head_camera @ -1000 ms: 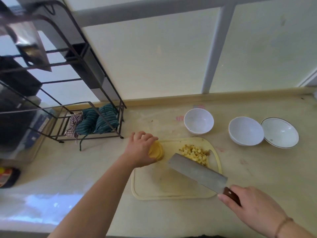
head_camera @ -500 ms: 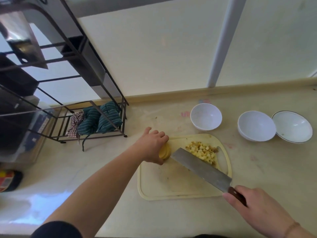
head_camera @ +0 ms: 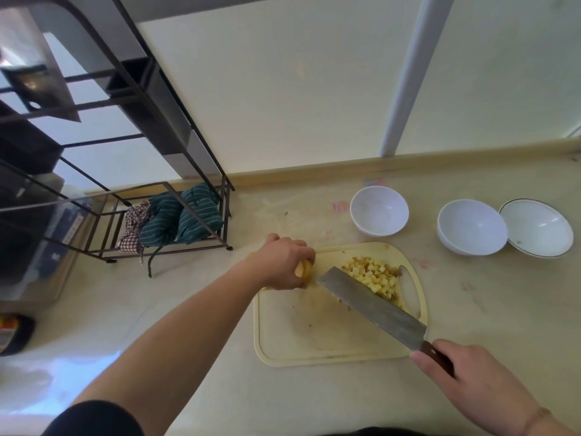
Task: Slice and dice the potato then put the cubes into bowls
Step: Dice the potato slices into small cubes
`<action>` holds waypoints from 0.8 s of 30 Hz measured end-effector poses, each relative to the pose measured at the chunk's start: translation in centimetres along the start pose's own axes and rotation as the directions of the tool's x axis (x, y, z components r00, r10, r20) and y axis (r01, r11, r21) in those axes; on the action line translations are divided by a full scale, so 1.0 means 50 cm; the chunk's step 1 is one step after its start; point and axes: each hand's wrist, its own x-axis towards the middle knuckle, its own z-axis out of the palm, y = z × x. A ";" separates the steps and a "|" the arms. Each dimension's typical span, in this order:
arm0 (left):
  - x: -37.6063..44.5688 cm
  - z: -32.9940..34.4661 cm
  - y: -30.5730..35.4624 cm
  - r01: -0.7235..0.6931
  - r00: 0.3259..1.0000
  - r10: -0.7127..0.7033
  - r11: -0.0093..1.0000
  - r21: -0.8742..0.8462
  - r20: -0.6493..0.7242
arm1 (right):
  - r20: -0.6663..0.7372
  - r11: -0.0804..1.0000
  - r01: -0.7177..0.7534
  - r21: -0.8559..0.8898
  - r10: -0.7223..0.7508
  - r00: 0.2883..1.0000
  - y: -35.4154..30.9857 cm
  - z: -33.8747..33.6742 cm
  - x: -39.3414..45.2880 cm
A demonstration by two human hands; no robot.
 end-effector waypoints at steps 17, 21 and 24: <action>0.011 -0.019 0.023 -0.006 0.999 0.008 0.999 -0.045 0.050 | 0.067 0.884 -0.143 0.444 0.126 0.990 -0.037 0.006 -0.012; 0.010 -0.029 0.031 -0.010 0.997 0.017 0.996 -0.093 0.072 | 0.115 0.824 -0.198 0.531 0.161 0.980 -0.051 0.008 -0.014; 0.014 -0.035 0.039 -0.024 0.997 0.029 0.997 -0.073 0.065 | 0.171 0.763 -0.245 0.597 0.178 0.969 -0.058 0.011 -0.014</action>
